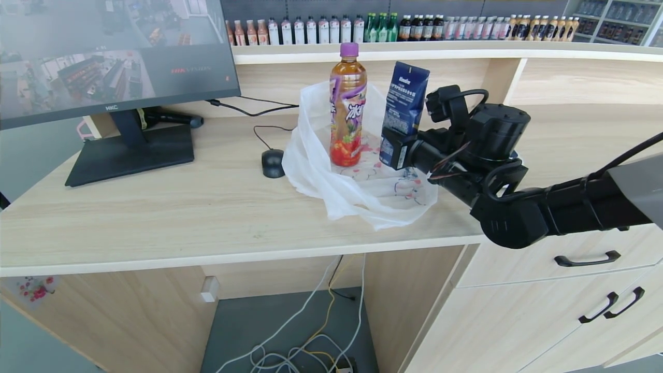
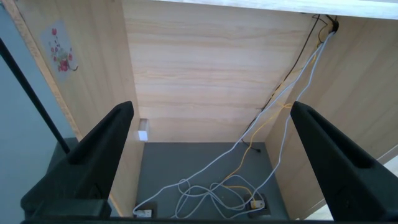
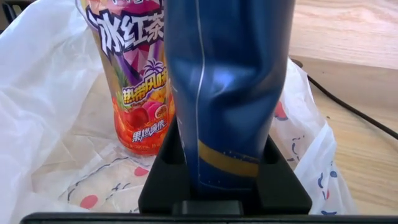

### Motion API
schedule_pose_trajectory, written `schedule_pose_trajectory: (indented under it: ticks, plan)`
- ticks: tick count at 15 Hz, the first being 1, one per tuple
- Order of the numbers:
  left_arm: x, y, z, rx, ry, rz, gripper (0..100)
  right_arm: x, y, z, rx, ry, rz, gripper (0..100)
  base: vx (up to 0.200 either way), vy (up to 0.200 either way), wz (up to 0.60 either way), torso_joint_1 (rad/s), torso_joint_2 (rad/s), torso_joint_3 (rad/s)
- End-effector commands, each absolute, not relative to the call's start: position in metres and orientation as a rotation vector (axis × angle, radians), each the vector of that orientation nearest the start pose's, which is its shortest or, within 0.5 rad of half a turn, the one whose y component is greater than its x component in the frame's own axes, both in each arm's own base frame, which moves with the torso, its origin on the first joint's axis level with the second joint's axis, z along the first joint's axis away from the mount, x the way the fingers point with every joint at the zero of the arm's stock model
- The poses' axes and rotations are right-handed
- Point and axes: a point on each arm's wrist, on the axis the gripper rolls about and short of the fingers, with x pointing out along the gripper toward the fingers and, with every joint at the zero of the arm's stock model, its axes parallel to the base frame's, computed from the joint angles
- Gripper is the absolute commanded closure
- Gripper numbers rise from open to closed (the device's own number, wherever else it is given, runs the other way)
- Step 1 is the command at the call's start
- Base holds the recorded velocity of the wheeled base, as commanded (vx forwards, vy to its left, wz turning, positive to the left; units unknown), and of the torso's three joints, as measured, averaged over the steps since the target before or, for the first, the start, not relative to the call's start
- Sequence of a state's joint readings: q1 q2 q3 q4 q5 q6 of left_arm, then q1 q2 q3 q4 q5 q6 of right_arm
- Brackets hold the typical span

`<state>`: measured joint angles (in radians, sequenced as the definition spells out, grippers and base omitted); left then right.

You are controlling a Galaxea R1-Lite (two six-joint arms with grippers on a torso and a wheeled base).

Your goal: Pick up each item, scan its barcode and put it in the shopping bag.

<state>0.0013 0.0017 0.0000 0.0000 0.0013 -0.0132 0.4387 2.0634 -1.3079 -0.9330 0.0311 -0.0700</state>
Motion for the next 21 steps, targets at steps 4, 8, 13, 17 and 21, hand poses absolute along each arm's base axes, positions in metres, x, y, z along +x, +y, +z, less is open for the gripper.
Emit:
schedule_pose_trajectory:
  ticks: [4, 8, 13, 17, 21]
  plan:
    - [-0.023, 0.0, 0.076, -0.014, 0.002, 0.003, 0, 0.384, 0.182, 0.21, -0.043, -0.171, 0.465, 100, 0.0, 0.0, 0.0, 0.0, 0.0, 0.0]
    - [-0.023, 0.0, 0.076, -0.014, 0.002, 0.003, 0, 0.384, 0.183, 0.208, -0.05, -0.168, 0.47, 100, 0.0, 0.0, 0.0, 0.0, 0.0, 0.0]
    - [-0.023, 0.0, 0.076, -0.014, 0.002, 0.003, 0, 0.383, 0.184, 0.21, -0.043, -0.194, 0.47, 0, 0.0, 0.0, 0.0, 0.0, 0.0, 0.0]
    - [-0.023, 0.0, 0.076, -0.014, 0.002, 0.003, 0, 0.382, 0.183, 0.211, -0.038, -0.218, 0.469, 0, 0.0, 0.0, 0.0, 0.0, 0.0, 0.0]
    - [-0.023, 0.0, 0.076, -0.014, 0.002, 0.003, 0, 0.372, 0.178, 0.216, -0.034, -0.274, 0.464, 0, 0.0, 0.0, 0.0, 0.0, 0.0, 0.0]
